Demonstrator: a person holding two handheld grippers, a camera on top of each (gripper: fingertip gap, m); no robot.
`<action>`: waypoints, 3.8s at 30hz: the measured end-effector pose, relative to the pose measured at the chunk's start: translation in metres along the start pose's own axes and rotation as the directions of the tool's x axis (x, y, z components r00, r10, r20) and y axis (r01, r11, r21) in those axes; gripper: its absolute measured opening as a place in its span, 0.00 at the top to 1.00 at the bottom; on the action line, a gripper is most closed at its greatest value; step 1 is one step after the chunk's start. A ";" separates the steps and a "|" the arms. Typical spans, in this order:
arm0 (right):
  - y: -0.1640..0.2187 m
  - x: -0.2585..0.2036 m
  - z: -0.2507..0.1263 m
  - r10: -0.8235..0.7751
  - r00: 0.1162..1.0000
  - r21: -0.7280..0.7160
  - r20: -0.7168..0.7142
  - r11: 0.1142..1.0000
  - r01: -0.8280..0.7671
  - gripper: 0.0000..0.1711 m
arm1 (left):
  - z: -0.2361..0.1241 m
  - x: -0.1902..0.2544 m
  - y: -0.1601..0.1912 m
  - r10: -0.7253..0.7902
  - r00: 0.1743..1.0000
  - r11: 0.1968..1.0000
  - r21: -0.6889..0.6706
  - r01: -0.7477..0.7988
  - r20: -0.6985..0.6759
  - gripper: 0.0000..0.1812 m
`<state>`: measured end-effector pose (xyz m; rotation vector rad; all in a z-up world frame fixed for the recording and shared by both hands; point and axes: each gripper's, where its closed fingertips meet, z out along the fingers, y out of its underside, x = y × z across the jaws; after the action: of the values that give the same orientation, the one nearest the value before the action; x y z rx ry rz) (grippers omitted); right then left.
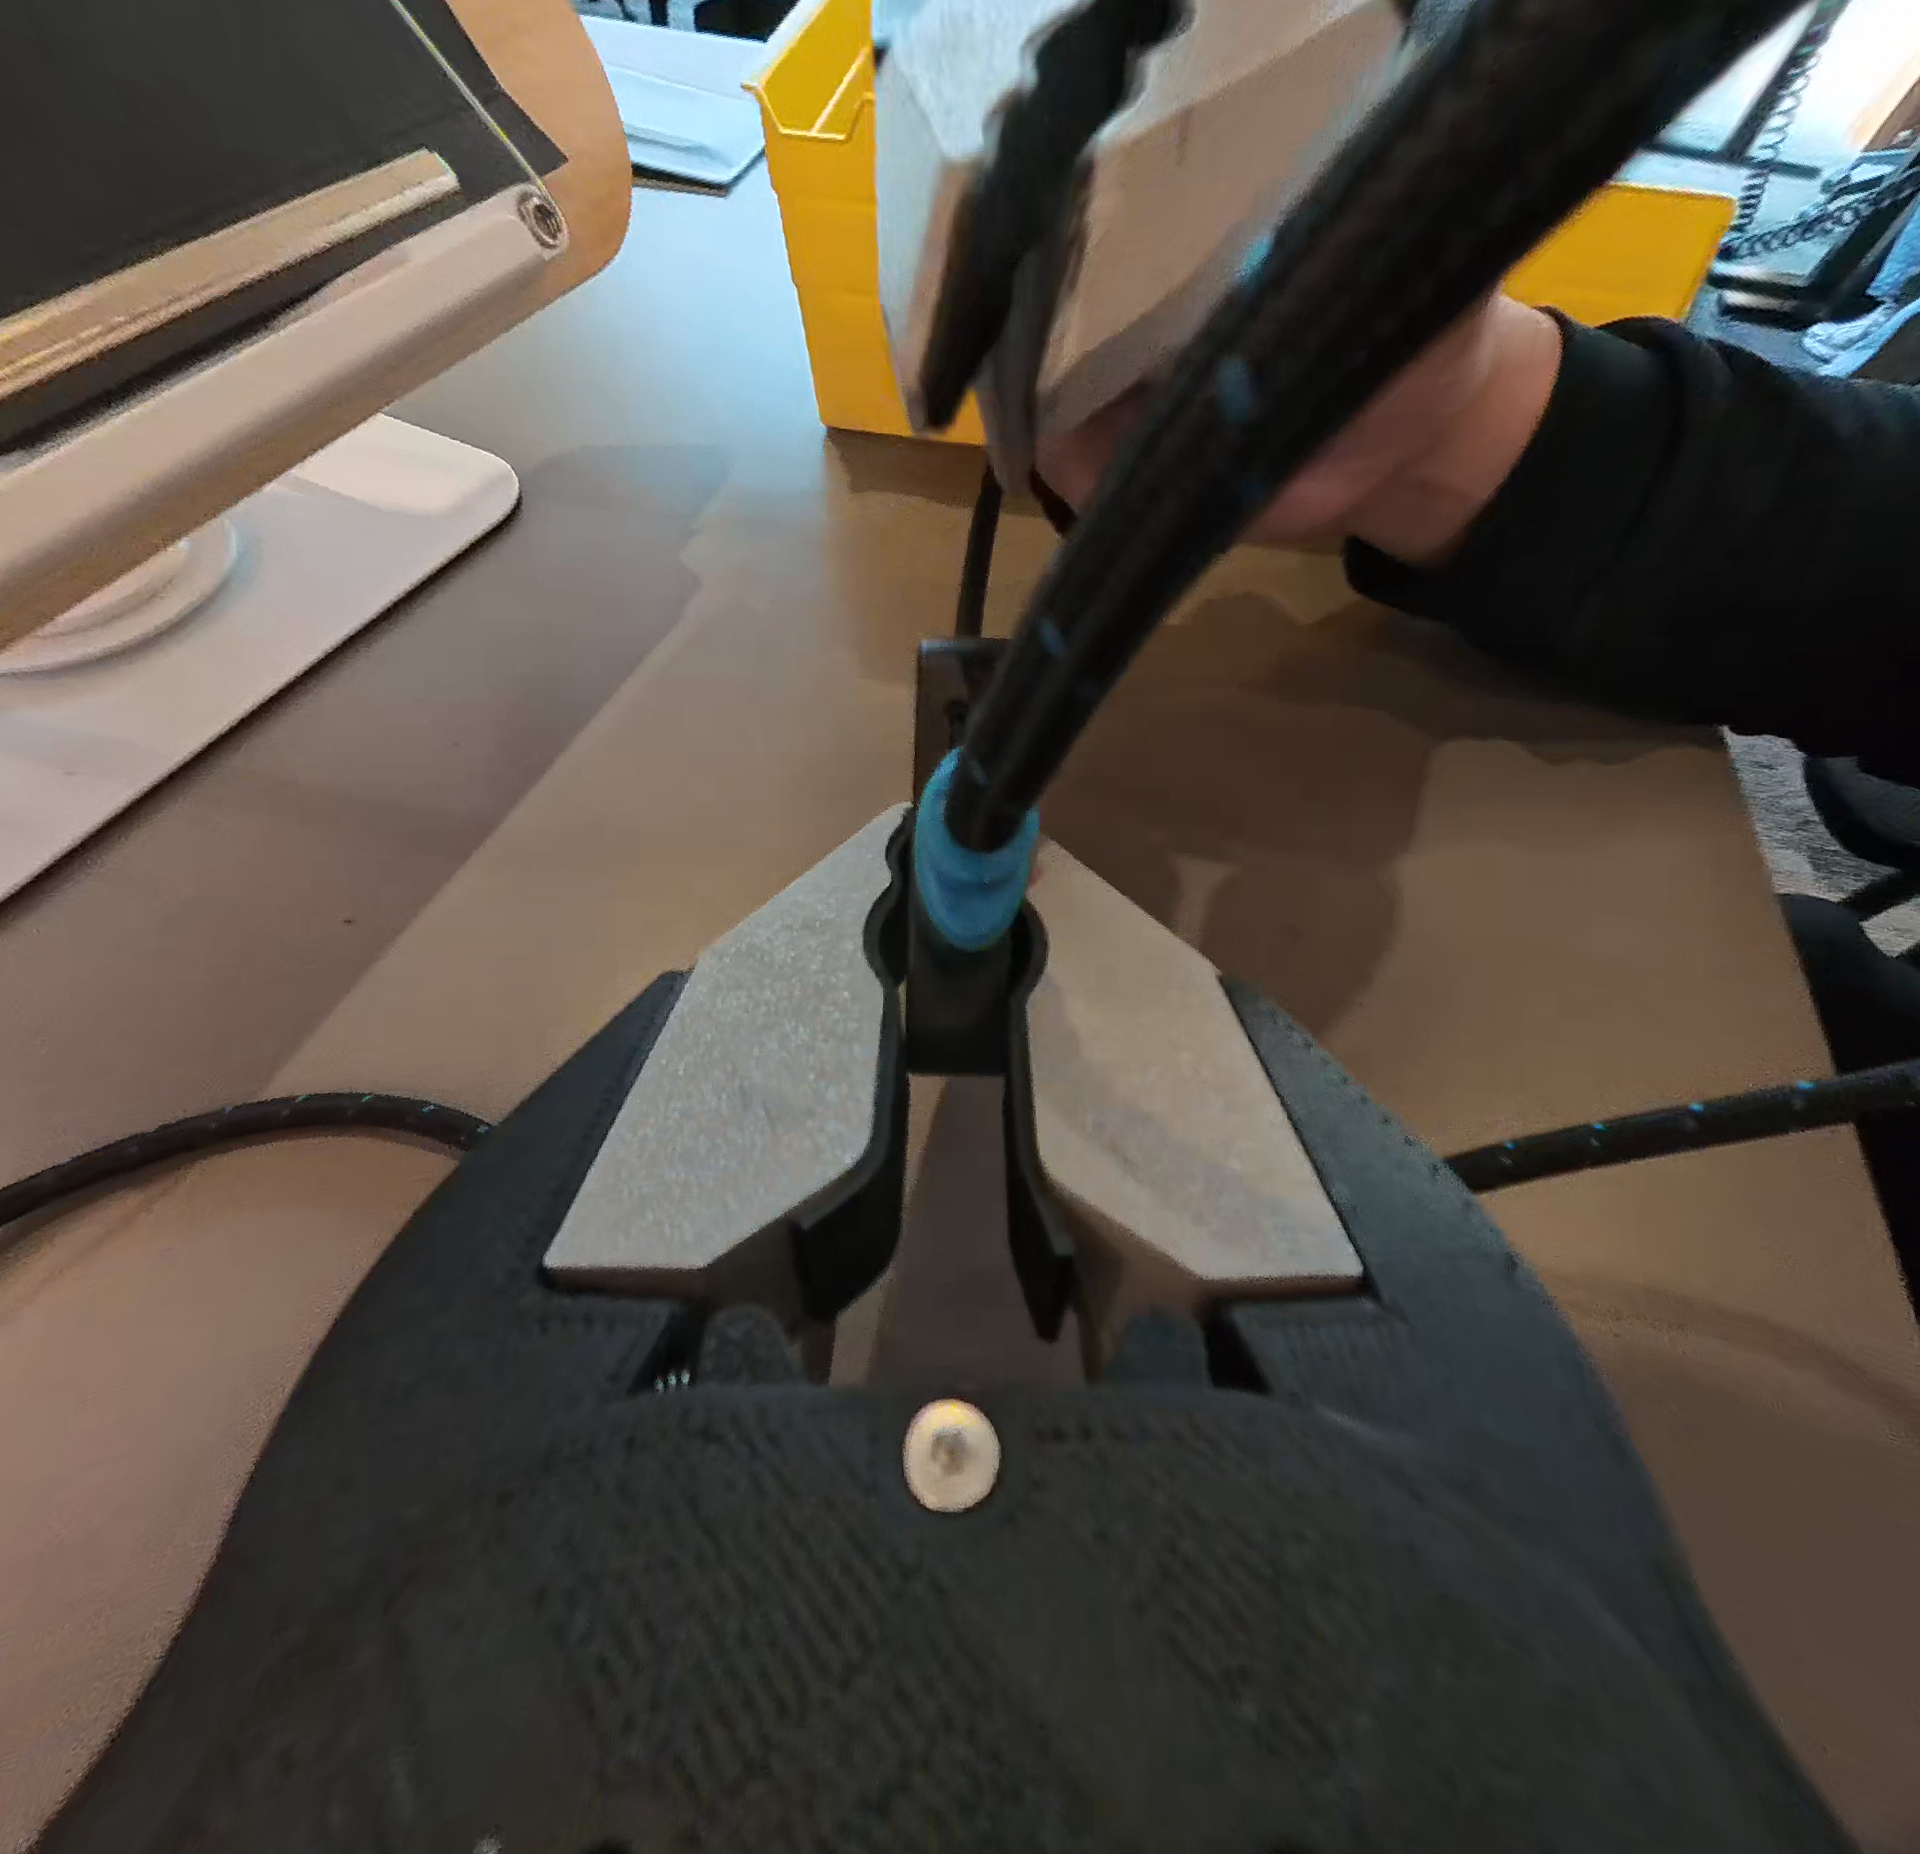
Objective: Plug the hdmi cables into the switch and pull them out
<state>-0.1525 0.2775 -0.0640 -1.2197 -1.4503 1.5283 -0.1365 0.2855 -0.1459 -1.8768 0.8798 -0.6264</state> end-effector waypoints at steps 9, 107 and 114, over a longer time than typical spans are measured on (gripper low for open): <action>-0.015 0.013 -0.022 -0.064 0.989 0.039 -0.132 0.997 0.070 0.85 | -0.004 -0.002 0.006 -0.008 1.000 1.000 -0.029 0.007 -0.004 0.94; 0.014 0.003 0.024 0.002 1.000 0.008 -0.020 1.000 -0.002 0.93 | -0.006 0.001 -0.020 -0.066 0.998 0.993 0.098 0.065 0.004 0.93; 0.027 -0.005 0.028 0.038 0.998 -0.088 0.045 0.996 -0.034 0.94 | -0.001 0.008 -0.015 -0.009 1.000 0.997 0.077 0.010 -0.014 0.94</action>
<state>-0.1741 0.2603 -0.0919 -1.2750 -1.5472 1.5409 -0.1271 0.2830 -0.1318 -1.8100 0.8445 -0.6708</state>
